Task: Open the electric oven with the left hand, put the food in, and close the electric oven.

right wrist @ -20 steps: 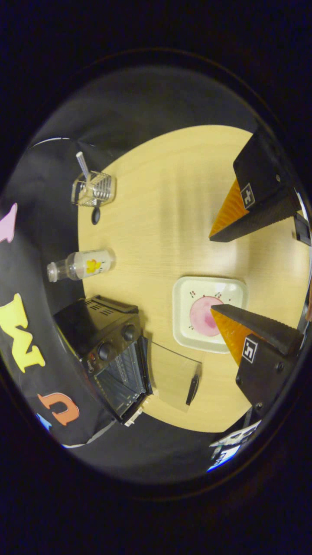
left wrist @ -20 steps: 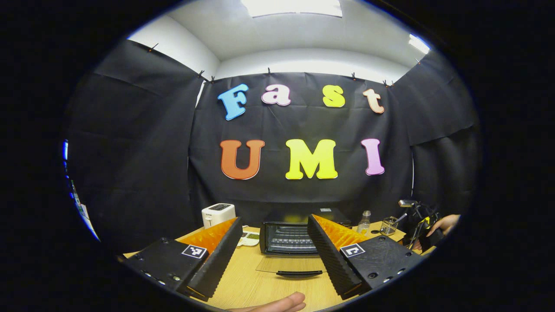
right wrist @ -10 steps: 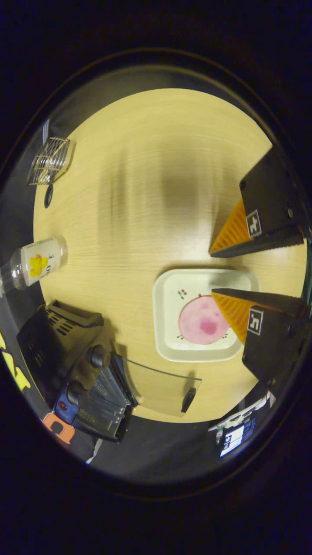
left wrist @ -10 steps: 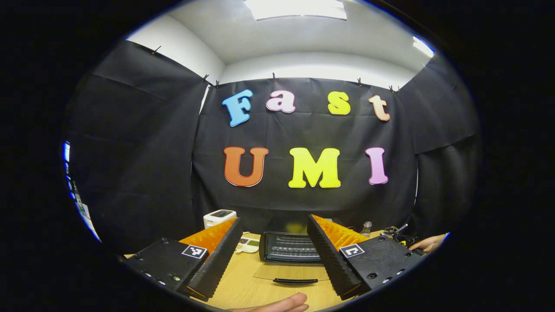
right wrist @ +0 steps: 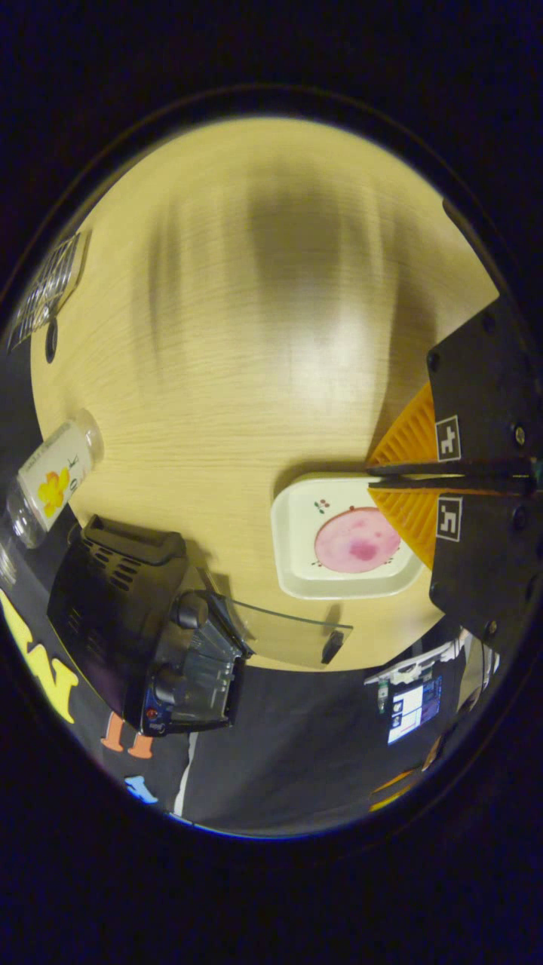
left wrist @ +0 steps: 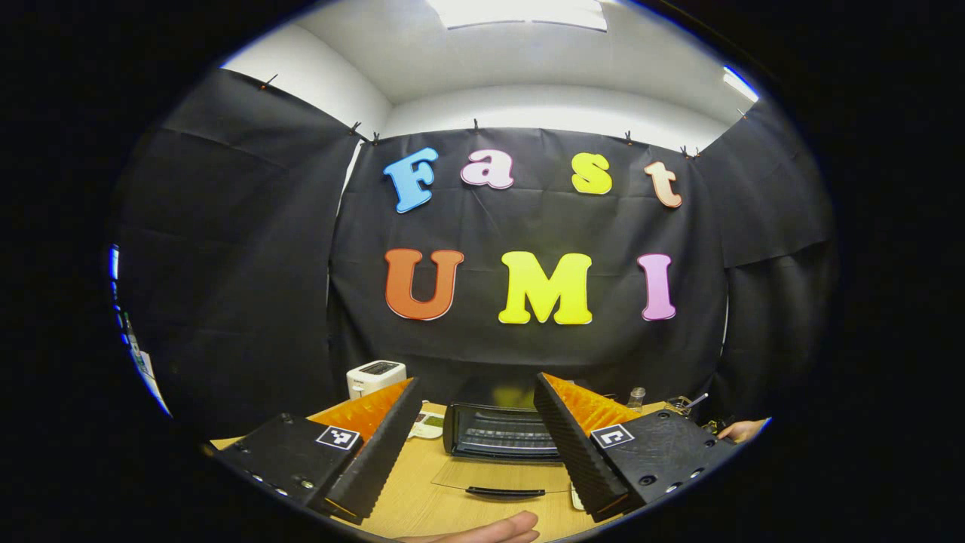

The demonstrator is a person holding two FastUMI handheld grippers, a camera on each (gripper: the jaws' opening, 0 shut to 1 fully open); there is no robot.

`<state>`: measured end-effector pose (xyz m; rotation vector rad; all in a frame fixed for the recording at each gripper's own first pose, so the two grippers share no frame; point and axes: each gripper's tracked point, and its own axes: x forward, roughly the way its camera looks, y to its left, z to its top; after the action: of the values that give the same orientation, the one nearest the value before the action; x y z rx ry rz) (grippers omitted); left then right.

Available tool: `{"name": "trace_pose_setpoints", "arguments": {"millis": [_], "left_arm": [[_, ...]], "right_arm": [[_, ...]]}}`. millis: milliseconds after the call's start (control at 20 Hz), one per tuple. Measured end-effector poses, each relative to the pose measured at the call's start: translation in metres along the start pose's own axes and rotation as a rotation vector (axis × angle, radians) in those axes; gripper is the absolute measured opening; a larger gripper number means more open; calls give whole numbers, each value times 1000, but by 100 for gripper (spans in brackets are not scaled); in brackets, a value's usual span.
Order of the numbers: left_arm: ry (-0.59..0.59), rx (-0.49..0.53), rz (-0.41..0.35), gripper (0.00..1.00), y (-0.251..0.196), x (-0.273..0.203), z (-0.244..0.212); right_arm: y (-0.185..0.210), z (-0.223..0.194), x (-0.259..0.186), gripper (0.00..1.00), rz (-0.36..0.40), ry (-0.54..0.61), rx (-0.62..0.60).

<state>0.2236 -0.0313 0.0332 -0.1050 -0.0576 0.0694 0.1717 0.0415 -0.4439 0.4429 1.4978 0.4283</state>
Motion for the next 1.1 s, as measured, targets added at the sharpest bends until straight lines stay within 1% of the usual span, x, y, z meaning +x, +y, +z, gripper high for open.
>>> {"name": "trace_pose_setpoints", "arguments": {"millis": [50, 100, 150, 250, 350, 400, 450, 650, 700, 850, 900, 950, 1000, 1050, 1100], "left_arm": [[4, 3, -15, 95, -3, -1, -1], [5, 8, -22, 95, -2, -1, -1], [-1, 15, -23, 95, -1, -2, 0], [-3, 38, -25, 95, -1, -2, 1], [5, 60, -28, 95, 1, -1, -4], [12, 68, -34, 96, 0, -1, -7], [19, 74, -39, 95, 1, 0, -11], [47, 101, -46, 95, 11, 2, -25], [59, 106, -45, 95, 14, 2, -30], [67, 113, -48, 95, 25, 1, -35], [70, 111, -49, 95, 28, -1, -37], [73, 107, -45, 95, 33, -3, -38], [76, 102, -42, 95, 38, -4, -40], [78, 100, -41, 96, 41, -5, -41], [82, 95, -35, 96, 46, -5, -42]], "right_arm": [[-3, -1, 0, 4, -1, -8, 10], [-4, -3, -1, 4, -1, -16, 23], [-6, -3, -5, 1, 6, -26, 39], [-21, 1, -27, 1, 10, -58, 73], [-31, 6, -44, 1, -30, -100, 87], [-31, 7, -48, 4, -55, -119, 94], [-30, 8, -54, 1, -71, -133, 98], [-12, 7, -82, 1, -92, -185, 73], [-6, 7, -89, 4, -102, -202, 66], [17, 11, -108, 4, -121, -266, 51], [27, 10, -110, 1, -121, -279, 42], [37, 7, -112, 4, -122, -282, 30], [49, 5, -112, 4, -115, -283, 18], [62, 3, -112, 1, -106, -280, 8], [76, -1, -112, 1, -89, -278, -4]]}}
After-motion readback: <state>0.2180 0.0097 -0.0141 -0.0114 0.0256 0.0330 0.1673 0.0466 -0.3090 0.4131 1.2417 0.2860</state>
